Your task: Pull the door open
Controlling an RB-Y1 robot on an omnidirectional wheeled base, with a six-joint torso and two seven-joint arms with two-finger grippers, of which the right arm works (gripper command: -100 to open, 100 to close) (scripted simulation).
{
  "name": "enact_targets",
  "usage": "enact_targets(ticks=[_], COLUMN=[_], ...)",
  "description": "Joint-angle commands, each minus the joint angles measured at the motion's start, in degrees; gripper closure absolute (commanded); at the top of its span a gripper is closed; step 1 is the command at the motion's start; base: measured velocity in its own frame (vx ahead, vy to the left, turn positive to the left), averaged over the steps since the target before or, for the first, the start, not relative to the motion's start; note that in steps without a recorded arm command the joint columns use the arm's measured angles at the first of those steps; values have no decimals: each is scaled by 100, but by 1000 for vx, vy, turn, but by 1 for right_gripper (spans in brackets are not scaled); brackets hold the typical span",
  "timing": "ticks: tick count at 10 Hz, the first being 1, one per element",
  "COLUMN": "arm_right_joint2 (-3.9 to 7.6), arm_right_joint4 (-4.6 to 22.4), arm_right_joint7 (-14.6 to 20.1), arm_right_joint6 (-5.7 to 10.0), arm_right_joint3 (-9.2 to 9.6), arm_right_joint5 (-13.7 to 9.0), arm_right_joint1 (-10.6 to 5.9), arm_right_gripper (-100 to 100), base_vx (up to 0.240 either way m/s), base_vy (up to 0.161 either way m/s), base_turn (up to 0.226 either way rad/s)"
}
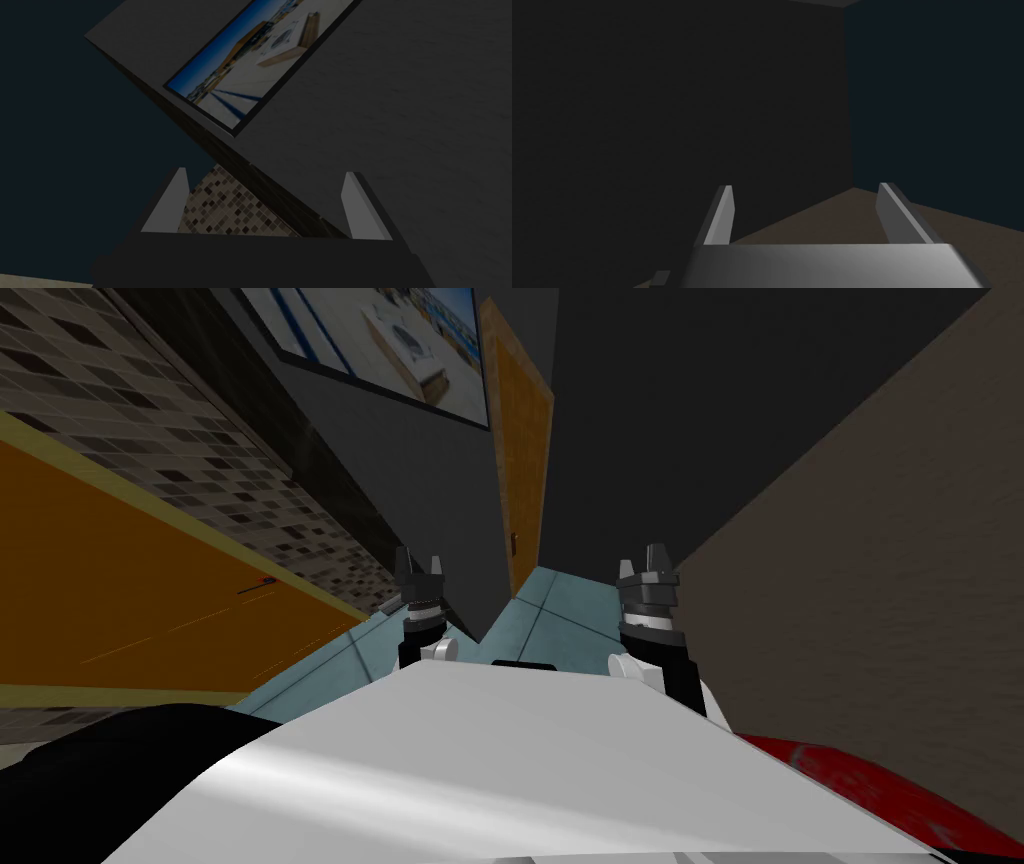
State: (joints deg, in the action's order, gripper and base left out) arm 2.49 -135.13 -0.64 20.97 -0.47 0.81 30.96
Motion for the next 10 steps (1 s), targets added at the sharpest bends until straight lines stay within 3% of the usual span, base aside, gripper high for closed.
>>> enact_targets(ticks=[1, 3, 10], arm_right_joint2=[41, 67, 202], arm_right_joint4=[183, 315, 1169], arm_right_joint7=[-133, -228, -851], arm_right_joint6=[7, 12, 46], arm_right_joint3=[36, 62, 232], arm_right_joint5=[97, 167, 622], arm_right_joint1=[-98, -169, -629], arm_right_gripper=[-100, -100, -100], base_vx=[131, 163, 165], base_vy=[-13, -63, -68], base_turn=[137, 84, 123])
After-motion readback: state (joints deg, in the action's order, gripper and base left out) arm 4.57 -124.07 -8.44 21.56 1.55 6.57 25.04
